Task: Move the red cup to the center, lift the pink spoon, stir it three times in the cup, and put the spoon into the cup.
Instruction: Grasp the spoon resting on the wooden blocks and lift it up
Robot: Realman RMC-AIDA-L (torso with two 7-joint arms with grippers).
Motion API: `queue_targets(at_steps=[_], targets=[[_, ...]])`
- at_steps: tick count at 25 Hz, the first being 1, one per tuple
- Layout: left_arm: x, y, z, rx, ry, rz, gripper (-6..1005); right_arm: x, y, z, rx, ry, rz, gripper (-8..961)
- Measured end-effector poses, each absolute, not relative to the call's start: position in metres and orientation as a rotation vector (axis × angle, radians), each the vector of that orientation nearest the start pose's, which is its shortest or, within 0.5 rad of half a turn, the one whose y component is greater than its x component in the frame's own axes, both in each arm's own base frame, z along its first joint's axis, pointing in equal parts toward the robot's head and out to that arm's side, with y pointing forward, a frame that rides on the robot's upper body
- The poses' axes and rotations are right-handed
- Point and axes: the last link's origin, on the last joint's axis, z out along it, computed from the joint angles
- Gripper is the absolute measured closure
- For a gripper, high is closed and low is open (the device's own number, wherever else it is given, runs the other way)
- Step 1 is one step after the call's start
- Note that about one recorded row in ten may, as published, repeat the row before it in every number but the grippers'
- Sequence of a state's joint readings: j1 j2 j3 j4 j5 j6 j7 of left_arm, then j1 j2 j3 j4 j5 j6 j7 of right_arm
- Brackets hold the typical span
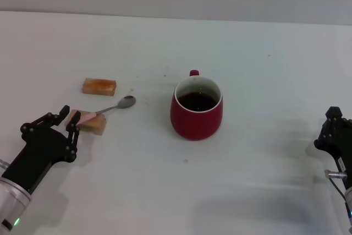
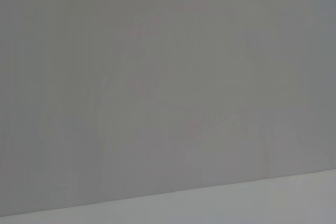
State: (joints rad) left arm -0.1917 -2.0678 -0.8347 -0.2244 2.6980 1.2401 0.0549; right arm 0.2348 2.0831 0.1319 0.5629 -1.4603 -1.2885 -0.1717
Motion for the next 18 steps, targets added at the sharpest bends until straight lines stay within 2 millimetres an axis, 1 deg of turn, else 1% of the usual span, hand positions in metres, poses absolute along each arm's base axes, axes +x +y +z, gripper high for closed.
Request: queue_targets(at_steps=[13,18], targets=[[-0.341,0.242,-0.055,-1.932,-0.264,-0.523,1001,0.319,0.233,-0.081,-1.496,0.802,0.656,954],[-0.333,0.239,-0.049,-1.901,-0.220,-0.594,963,0.320,0.233,-0.081,-1.497,0.803,0.656,954]])
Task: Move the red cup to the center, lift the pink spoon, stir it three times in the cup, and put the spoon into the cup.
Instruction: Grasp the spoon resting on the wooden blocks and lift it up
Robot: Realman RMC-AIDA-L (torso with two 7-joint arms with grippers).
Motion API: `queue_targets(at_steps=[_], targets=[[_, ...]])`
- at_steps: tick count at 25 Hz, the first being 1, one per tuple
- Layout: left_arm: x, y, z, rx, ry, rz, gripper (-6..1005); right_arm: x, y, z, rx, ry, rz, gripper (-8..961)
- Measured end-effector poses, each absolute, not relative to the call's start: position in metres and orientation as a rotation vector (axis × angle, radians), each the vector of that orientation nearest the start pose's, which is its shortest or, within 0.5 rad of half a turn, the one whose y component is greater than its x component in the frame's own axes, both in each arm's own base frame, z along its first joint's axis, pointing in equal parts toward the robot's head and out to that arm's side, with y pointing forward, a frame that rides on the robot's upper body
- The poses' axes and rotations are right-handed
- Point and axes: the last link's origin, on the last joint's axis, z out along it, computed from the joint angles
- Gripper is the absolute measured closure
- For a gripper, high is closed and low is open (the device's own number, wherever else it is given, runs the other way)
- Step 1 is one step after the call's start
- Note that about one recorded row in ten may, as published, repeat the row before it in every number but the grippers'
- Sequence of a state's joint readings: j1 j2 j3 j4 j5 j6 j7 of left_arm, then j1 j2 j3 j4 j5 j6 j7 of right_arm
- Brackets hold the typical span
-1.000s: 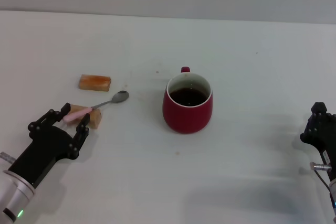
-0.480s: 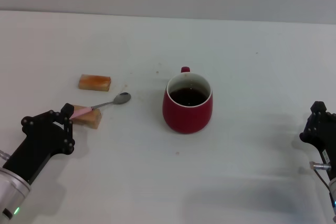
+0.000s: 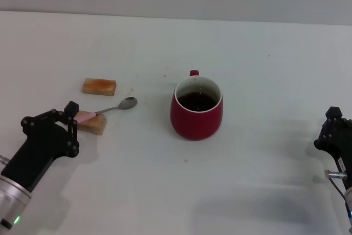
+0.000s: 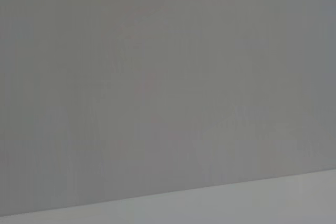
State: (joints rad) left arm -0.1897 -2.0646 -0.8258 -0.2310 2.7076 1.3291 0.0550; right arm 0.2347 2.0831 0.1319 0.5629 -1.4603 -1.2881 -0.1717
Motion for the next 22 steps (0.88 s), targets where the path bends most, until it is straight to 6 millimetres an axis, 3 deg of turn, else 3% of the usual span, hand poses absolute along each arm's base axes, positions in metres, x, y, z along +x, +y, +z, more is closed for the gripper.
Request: queue_targets(at_steps=[10,21,22], targets=[[-0.336,0.235,-0.042,-1.867,-0.299,-0.672,888,0.321,0.231,-0.081,-1.495,0.806,0.652,954],[-0.343,0.235,-0.046,-1.913,-0.329,-0.623,707,0.320,0.232,-0.082,-1.498,0.805,0.653,953],[-0.344,0.235,-0.048,-1.920,-0.336,-0.614,646,0.320,0.232,-0.081,-1.498,0.805,0.653,953]])
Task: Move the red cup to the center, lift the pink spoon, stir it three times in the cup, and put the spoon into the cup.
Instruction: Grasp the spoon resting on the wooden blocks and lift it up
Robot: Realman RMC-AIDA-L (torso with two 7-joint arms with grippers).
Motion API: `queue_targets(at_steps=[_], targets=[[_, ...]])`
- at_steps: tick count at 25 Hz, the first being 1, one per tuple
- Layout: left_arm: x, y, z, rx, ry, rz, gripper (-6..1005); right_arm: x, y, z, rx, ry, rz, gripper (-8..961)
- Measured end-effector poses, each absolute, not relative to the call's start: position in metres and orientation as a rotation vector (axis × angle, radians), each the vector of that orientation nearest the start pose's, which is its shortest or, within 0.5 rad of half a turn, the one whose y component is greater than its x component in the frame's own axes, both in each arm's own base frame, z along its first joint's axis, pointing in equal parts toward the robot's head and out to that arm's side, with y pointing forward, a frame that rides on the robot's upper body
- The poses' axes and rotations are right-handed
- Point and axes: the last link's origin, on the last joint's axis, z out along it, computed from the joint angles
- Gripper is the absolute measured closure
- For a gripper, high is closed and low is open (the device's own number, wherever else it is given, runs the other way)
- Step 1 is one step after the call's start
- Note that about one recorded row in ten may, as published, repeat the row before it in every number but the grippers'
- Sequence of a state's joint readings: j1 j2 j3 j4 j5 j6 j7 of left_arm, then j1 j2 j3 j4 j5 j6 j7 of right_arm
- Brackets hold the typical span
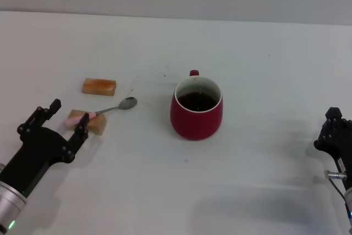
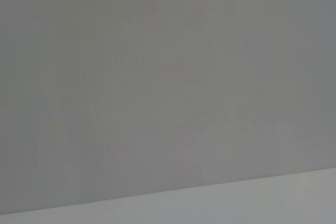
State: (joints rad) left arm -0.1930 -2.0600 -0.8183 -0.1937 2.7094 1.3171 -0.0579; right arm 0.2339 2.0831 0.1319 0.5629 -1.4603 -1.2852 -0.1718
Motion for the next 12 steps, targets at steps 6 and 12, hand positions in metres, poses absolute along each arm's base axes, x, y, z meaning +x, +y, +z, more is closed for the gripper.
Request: queue_targets(at_steps=[6,12], targets=[[-0.3500,0.2390,-0.0542,-1.953,-0.374,-0.552,351,0.3201,0.2322,-0.0815,-1.497,0.806,0.653,954],[-0.3517,0.2418,-0.0557,-1.957,-0.388,-0.532,281,0.3193,0.2325,-0.0820,-1.498,0.806,0.655,953]])
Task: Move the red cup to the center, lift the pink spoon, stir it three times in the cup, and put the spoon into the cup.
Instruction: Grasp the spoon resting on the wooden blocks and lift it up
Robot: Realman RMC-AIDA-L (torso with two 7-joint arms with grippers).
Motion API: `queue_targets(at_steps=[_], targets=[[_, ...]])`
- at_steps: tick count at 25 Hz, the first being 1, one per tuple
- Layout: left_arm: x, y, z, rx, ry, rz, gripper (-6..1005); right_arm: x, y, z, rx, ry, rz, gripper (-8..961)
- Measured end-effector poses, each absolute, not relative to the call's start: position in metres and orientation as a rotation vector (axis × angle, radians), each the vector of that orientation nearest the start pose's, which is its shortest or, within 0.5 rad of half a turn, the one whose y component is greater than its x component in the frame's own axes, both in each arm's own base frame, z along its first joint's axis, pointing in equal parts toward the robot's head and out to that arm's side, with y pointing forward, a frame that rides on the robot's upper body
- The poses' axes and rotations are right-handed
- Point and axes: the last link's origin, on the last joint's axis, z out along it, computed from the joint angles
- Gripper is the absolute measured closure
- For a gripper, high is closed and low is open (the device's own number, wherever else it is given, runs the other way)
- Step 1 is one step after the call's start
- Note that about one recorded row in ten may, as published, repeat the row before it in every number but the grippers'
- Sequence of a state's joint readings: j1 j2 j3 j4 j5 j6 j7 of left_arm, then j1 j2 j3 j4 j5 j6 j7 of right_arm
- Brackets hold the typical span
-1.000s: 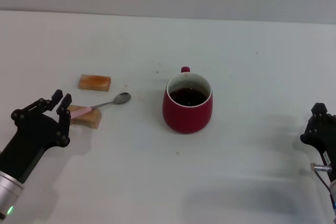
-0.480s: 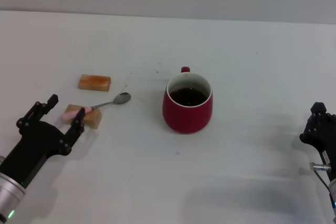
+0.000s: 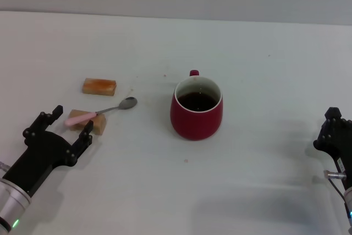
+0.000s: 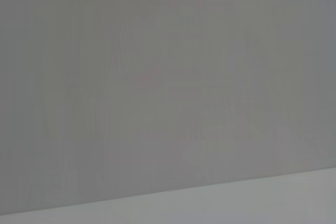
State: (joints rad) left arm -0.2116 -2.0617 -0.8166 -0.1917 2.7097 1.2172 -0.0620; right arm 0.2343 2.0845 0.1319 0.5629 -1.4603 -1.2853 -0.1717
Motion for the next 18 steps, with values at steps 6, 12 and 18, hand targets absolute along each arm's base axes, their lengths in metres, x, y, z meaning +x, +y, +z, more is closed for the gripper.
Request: queue_targets(at_steps=[6,12,18], targets=[[-0.3530,0.2434,-0.0560,-1.957,-0.393,-0.519,282,0.3182,0.2324,-0.0828,-1.500,0.809,0.659,953],[-0.3531,0.2445,-0.0560,-1.957,-0.394,-0.516,282,0.3182,0.2322,-0.0829,-1.501,0.808,0.659,954],[-0.3542,0.2460,-0.0555,-1.964,-0.389,-0.506,289,0.3184,0.2323,-0.0826,-1.501,0.808,0.658,954]])
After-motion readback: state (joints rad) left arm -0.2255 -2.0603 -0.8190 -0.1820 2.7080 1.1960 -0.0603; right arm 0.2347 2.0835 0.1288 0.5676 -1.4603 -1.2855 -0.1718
